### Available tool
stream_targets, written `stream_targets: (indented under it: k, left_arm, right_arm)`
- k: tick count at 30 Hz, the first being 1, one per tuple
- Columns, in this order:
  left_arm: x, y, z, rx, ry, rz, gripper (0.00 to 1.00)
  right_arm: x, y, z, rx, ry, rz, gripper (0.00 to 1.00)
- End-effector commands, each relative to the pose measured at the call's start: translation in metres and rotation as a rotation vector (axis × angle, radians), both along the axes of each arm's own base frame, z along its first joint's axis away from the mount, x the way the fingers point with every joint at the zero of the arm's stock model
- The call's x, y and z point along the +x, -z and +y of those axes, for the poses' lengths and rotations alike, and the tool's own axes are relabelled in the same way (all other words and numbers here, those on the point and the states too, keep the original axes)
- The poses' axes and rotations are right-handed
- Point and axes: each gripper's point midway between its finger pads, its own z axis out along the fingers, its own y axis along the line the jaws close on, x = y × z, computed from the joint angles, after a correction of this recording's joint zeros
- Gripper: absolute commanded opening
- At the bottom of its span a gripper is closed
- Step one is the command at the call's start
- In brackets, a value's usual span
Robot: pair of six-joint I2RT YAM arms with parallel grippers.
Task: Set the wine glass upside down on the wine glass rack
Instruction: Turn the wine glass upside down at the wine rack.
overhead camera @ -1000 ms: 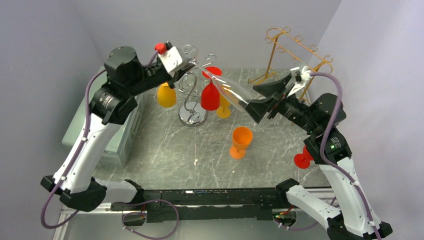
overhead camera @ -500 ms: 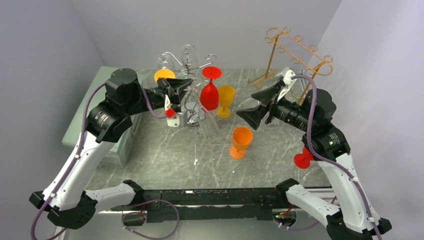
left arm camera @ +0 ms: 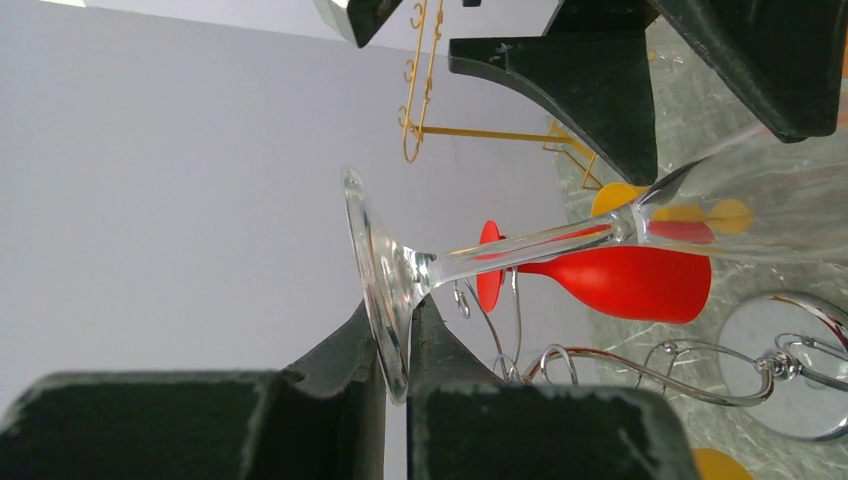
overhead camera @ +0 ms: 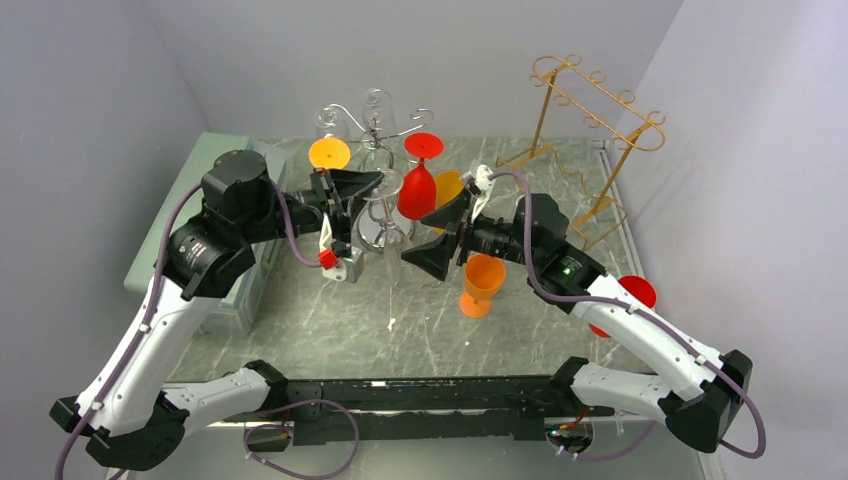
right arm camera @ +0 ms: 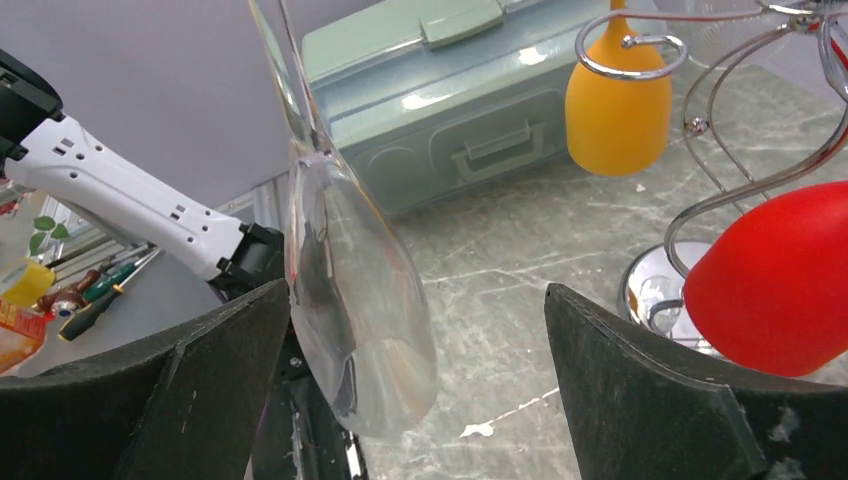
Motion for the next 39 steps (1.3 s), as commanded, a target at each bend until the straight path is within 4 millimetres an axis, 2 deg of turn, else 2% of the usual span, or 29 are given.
stream_targets:
  k: [1,4,7,10,13,16,21,22,26,27,29,30,31,34,39]
  left_arm:
    - [-0.016,-0.023,0.000,-0.031,0.057,-0.067,0.00]
    - [-0.016,-0.022,0.000,-0.030,0.057,-0.062,0.00]
    - [-0.017,-0.023,0.000,-0.031,0.057,-0.066,0.00]
    - [-0.018,-0.023,0.002,-0.027,0.054,-0.069,0.00]
    - [-0.018,-0.022,0.004,-0.020,0.047,-0.071,0.00]
    - [-0.019,-0.019,0.005,-0.011,0.043,-0.070,0.00]
    - [-0.020,-0.014,0.005,0.001,0.051,-0.075,0.00]
    - [-0.020,-0.014,0.005,0.000,0.050,-0.073,0.00]
    - [-0.018,-0.014,0.004,-0.011,0.049,-0.061,0.00]
    - [-0.018,-0.014,0.004,-0.018,0.047,-0.051,0.07]
    - [-0.015,-0.012,0.004,-0.036,0.025,0.003,0.59]
    - [-0.013,-0.011,0.005,-0.039,0.009,0.042,0.81]
    - [-0.011,-0.008,0.007,-0.037,-0.013,0.082,0.96]
    - [-0.003,-0.006,0.013,-0.072,-0.098,0.236,1.00]
    - [-0.006,0.003,0.027,-0.056,-0.183,0.370,0.99]
  right_arm:
    - [0.004,-0.034,0.007,0.115,0.029,-0.141,1.00]
    - [0.003,-0.023,0.021,0.099,0.010,-0.135,1.00]
    - [0.001,0.001,0.038,0.034,0.000,-0.113,1.00]
    - [0.003,0.020,0.045,-0.022,0.013,-0.092,0.98]
    - [0.004,0.034,0.043,-0.049,0.042,-0.068,0.91]
    - [0.005,0.036,0.031,-0.014,0.098,-0.066,0.86]
    - [0.005,0.039,0.017,0.034,0.154,-0.074,0.81]
    - [0.005,0.039,0.017,0.037,0.155,-0.075,0.79]
    - [0.009,0.037,0.021,0.041,0.160,-0.077,0.52]
    - [0.012,0.037,0.022,0.045,0.170,-0.079,0.46]
    - [0.020,0.036,0.023,0.049,0.205,-0.088,0.38]
    - [0.025,0.038,0.022,0.045,0.229,-0.088,0.36]
    - [0.030,0.039,0.023,0.044,0.249,-0.094,0.35]
    - [0.043,0.045,0.026,0.042,0.296,-0.100,0.34]
    - [0.063,0.059,0.038,0.033,0.342,-0.082,0.31]
